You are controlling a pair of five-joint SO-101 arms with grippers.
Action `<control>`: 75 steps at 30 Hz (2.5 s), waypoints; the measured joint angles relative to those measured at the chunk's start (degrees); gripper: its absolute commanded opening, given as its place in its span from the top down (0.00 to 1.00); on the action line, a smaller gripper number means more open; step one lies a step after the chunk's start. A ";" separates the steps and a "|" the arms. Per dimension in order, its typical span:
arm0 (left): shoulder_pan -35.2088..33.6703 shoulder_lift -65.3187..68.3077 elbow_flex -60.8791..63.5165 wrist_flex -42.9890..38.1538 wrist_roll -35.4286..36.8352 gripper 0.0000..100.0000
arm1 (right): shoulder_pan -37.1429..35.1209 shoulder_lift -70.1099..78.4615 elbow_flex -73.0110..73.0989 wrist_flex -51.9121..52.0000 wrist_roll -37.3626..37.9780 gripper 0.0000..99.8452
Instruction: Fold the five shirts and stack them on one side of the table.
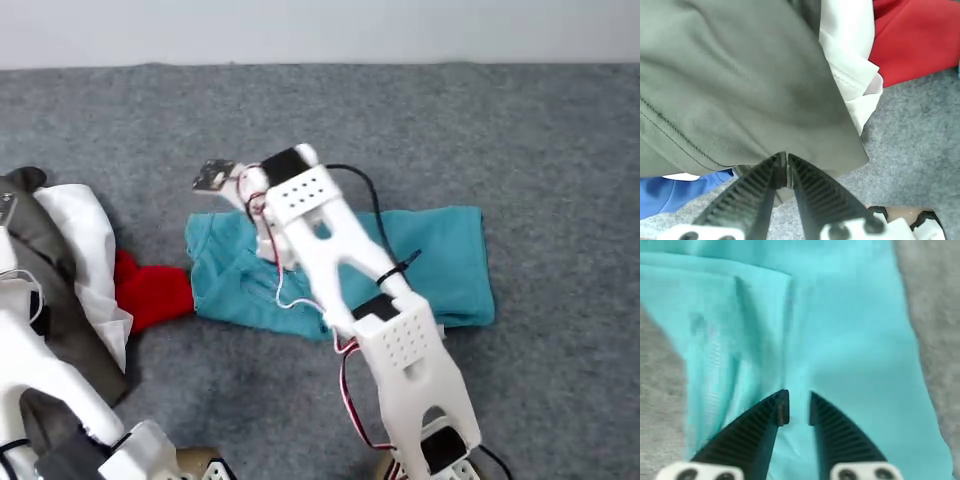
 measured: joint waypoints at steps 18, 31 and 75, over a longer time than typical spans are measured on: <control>0.00 0.00 0.00 0.00 0.00 0.98 | -7.91 -6.86 -1.58 2.02 -4.66 0.99; 0.00 0.00 0.00 0.00 0.00 0.98 | -12.92 -5.89 9.14 1.14 -8.26 0.99; 0.00 0.00 0.26 0.00 0.00 0.98 | -2.81 6.33 -5.10 -1.41 -5.19 0.99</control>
